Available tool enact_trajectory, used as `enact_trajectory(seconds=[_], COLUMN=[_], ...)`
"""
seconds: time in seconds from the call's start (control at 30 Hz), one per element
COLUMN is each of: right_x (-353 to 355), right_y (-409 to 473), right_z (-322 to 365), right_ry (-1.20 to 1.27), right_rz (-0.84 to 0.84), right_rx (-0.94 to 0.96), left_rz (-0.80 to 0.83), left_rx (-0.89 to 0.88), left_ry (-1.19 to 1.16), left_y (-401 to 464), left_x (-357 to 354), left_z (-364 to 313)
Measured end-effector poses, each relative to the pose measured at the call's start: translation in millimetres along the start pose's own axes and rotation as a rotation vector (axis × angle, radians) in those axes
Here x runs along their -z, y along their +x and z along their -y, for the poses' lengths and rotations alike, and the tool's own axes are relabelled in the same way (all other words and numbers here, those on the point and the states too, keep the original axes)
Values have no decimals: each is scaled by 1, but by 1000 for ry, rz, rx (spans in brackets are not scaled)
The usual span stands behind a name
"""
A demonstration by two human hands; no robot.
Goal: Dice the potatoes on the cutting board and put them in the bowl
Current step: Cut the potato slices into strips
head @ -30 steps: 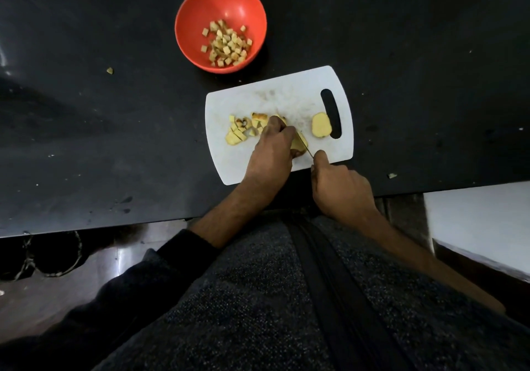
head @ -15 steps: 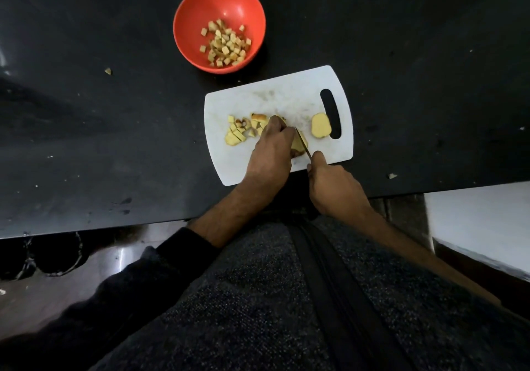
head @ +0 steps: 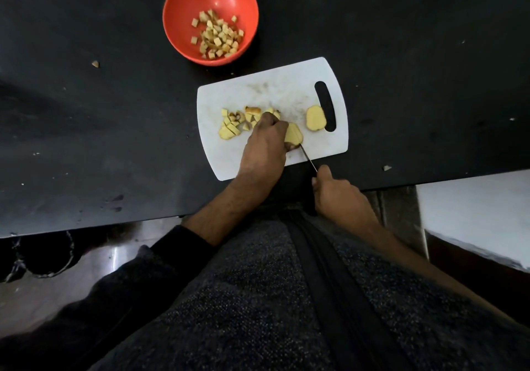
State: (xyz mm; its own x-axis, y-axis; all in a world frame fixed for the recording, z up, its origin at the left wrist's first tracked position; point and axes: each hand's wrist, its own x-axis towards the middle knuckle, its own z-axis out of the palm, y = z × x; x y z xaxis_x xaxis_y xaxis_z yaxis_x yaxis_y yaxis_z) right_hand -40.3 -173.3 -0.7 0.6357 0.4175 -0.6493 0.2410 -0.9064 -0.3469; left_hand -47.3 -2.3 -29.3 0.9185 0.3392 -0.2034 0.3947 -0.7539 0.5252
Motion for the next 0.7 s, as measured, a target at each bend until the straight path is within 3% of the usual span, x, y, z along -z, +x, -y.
enact_trajectory(seconds=[0.33, 0.7], right_x=[16, 7], right_y=[14, 22], right_z=[27, 31], right_ry=[-7, -48], right_rz=[-167, -86], right_rx=[126, 62], left_rz=[38, 38], left_rx=[15, -29], left_ry=[30, 11], left_y=[1, -1], left_x=[2, 9], left_z=[-4, -5])
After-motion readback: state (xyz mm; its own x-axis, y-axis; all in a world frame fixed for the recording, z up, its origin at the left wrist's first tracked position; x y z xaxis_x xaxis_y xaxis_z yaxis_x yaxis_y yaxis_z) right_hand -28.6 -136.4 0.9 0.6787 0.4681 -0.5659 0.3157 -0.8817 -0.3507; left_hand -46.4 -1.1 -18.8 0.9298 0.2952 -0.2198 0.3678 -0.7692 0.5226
